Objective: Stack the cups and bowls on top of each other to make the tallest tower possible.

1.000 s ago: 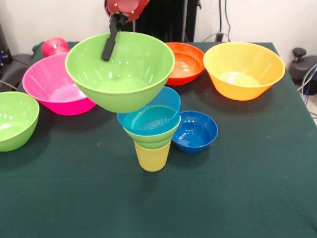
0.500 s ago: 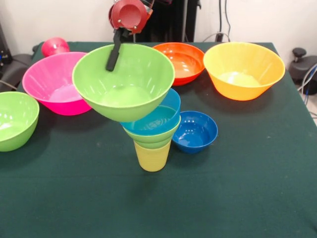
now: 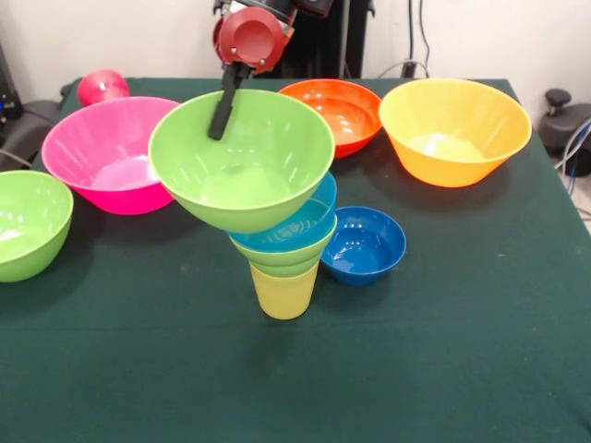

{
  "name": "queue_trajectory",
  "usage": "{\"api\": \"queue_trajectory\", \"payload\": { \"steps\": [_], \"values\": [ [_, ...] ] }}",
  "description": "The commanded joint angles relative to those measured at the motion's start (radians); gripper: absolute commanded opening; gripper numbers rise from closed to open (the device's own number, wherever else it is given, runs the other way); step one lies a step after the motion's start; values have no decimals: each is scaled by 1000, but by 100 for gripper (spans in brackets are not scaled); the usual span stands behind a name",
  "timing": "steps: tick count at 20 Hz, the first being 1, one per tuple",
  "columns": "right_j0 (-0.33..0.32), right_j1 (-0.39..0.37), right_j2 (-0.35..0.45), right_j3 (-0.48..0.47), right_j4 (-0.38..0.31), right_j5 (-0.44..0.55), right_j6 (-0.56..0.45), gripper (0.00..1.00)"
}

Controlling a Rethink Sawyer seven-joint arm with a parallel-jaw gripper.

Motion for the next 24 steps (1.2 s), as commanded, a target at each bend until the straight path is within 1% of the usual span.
{"api": "queue_trajectory", "payload": {
  "steps": [1, 13, 24],
  "values": [
    [30, 16, 40, 9, 33, -44, 69, 0],
    [50, 27, 23, 15, 60, -51, 76, 0],
    [43, 22, 31, 48, 51, -96, 86, 0]
  ]
}}
